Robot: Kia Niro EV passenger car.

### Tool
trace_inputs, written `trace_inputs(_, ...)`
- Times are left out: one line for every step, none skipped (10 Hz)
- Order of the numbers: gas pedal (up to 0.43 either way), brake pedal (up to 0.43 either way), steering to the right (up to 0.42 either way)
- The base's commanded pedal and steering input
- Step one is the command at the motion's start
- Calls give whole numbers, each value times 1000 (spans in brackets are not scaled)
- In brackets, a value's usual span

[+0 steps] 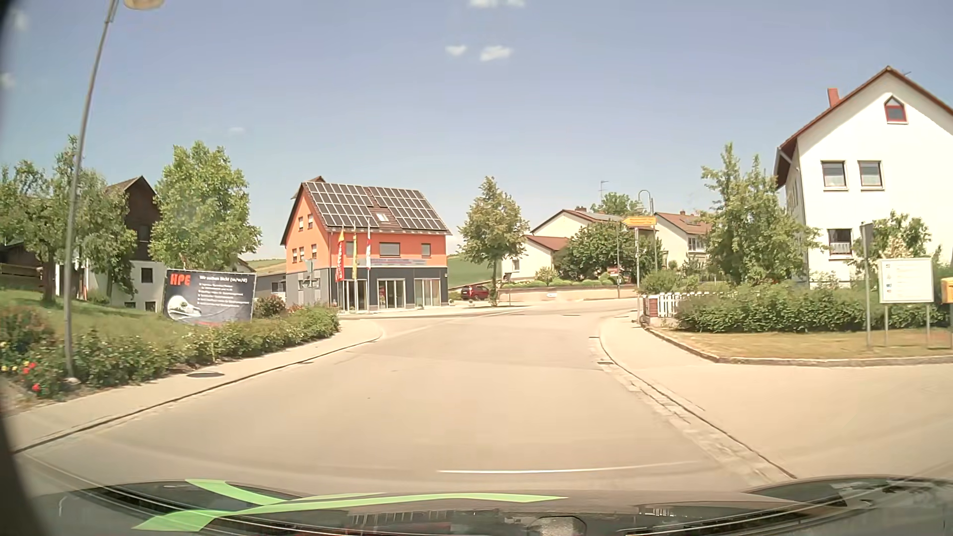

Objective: Follow the waypoints while adhering to traffic rules and regulations

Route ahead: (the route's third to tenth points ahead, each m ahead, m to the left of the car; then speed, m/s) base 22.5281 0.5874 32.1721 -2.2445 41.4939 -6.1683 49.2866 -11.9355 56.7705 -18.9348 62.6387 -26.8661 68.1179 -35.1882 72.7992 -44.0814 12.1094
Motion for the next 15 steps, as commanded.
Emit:
trace_inputs(98,0,11)
trace_inputs(8,0,10)
trace_inputs(0,0,10)
trace_inputs(0,0,14)
trace_inputs(20,0,18)
trace_inputs(59,0,22)
trace_inputs(67,0,24)
trace_inputs(67,0,26)
trace_inputs(67,0,30)
trace_inputs(79,0,34)
trace_inputs(87,0,38)
trace_inputs(87,0,40)
trace_inputs(87,0,41)
trace_inputs(87,0,45)
trace_inputs(87,0,47)
